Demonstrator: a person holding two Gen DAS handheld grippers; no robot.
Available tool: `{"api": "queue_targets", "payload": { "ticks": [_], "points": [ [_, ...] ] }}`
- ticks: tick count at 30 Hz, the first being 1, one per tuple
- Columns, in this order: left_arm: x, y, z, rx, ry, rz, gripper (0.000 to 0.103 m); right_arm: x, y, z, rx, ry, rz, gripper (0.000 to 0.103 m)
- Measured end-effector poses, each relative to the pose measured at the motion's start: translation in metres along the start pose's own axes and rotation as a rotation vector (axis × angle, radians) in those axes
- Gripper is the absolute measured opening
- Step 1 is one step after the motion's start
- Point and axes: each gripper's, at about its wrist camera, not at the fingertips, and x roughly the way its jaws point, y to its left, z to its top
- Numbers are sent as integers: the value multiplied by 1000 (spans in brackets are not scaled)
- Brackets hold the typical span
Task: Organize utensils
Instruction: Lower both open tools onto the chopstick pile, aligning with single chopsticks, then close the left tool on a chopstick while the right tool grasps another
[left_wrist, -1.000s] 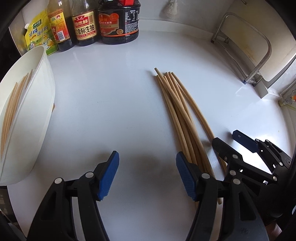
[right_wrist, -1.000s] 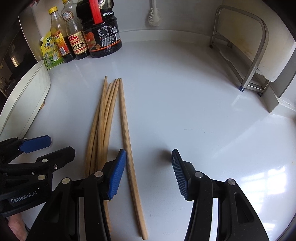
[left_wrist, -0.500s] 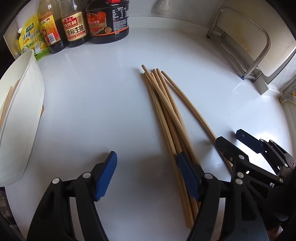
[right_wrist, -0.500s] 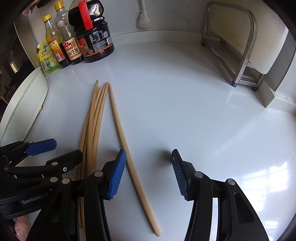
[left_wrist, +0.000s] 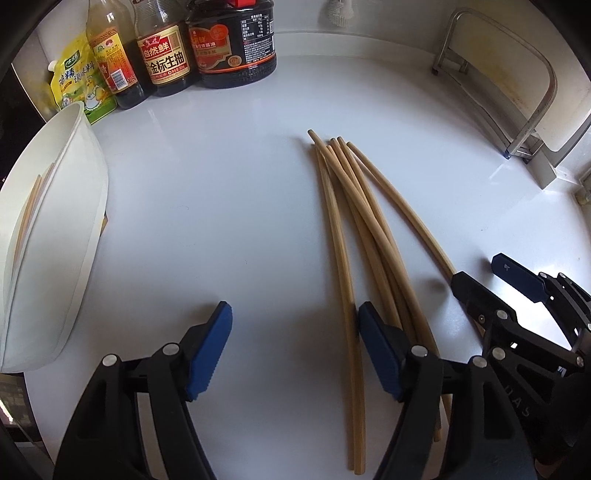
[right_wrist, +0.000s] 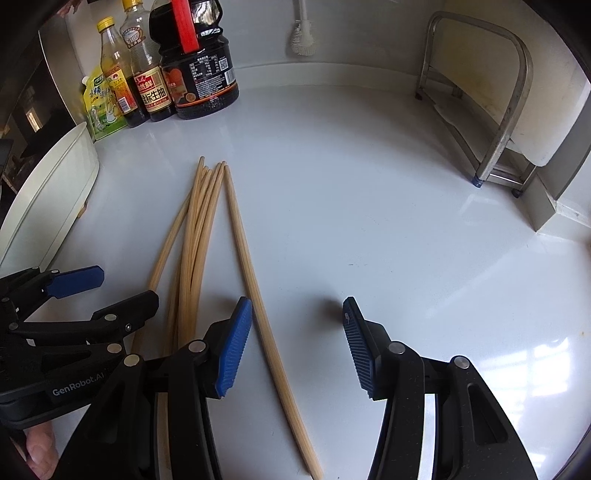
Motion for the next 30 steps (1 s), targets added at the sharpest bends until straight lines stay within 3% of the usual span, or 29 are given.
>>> {"api": "queue_targets", "payload": {
  "ticks": [4,5,7,8,9,10,11,24,30],
  "points": [
    [-3,-4,2,18,-16,-8,49,4,9,0,-53,-9,-19,49],
    [-4,-7,3,24,-18,-11,40,4,11,0,-72,-14,-22,48],
    [-4,-9,5,32,-22,-16,26,5,15,0,-91,-19,-8,39],
    [-5,-10,6,37,-23,-20,14,5,16,0,-97,-20,-2,34],
    [-5,-11,6,44,-21,-22,9,5,17,0,-101,-20,0,21],
    [-5,-11,6,47,-21,-22,9,5,18,0,-101,-18,1,8],
    [-5,-11,6,48,-20,-26,9,5,18,1,-97,-16,3,7],
    [-9,12,-2,59,25,-29,7,-8,2,-6,76,8,62,6],
    [-27,28,5,57,6,-28,7,-28,11,-4,111,-15,75,6]
  ]
}}
